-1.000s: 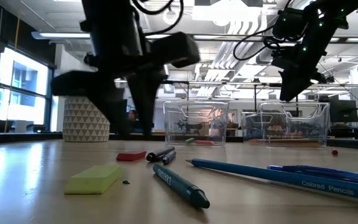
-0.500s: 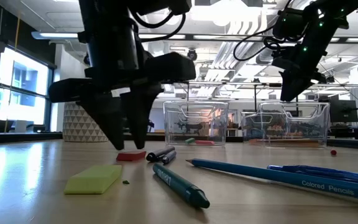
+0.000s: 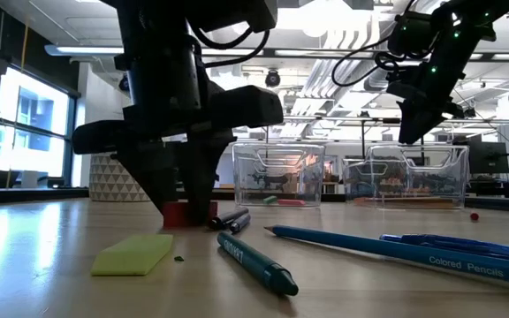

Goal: Sort crayons/erasers/pens/pencils in bins
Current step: Put the red eraser into the top right transparent bin

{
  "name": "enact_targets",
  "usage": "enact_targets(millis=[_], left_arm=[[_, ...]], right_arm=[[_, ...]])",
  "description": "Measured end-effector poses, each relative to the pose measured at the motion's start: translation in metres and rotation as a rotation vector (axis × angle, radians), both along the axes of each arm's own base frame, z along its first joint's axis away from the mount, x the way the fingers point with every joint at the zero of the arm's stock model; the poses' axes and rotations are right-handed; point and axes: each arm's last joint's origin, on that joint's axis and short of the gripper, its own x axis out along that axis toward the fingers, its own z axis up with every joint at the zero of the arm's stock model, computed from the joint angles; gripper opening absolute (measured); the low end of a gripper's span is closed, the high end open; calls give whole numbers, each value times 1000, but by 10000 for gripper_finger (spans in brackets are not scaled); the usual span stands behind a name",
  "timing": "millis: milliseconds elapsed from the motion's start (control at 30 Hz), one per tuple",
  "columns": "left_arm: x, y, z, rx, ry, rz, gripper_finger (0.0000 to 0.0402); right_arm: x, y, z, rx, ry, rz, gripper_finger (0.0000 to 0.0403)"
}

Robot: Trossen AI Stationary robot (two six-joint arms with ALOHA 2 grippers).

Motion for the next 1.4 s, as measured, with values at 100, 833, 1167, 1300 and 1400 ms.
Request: enact_targets(millis=[100, 833, 1167, 1300, 1400], left_arm=[[-1, 0, 0, 4, 11, -22, 118], [-5, 29, 26, 34, 20, -133, 7], [-10, 81, 74, 150, -63, -205, 6], [-15, 107, 94, 211, -92, -239, 6], [-21, 125, 107, 245, -107, -269, 6]], right_arm=[[0, 0, 0, 0, 0, 0, 110], [2, 2, 0, 36, -22, 77, 110], [3, 1, 1, 32, -38, 87, 110], [4, 0, 2, 21, -54, 86, 110], [5, -1, 3, 13, -79, 73, 110]])
